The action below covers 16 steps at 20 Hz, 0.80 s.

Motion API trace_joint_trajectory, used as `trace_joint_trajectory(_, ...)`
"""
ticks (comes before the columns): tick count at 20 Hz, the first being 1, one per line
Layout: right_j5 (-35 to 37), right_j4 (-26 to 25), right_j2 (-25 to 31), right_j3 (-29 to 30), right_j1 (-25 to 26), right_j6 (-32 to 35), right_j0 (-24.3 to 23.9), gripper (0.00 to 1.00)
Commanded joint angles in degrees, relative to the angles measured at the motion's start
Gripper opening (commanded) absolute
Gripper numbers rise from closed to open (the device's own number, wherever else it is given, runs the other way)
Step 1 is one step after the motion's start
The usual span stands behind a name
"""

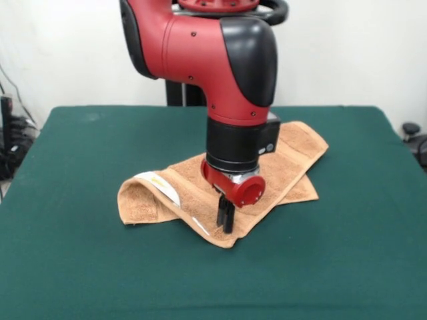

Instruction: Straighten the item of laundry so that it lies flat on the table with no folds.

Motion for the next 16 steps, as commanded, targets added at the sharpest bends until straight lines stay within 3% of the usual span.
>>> trace_joint_trajectory(1,-7.0,5.5,5.2,-0.1,7.0,12.5,3.4,0.0)
trace_joint_trajectory(9,-6.0,6.2,4.4,0.7,5.6,10.9,3.7,0.0)
trace_joint_trajectory(16,3.1,0.5,1.5,12.7,-10.2,4.8,1.7,0.0)
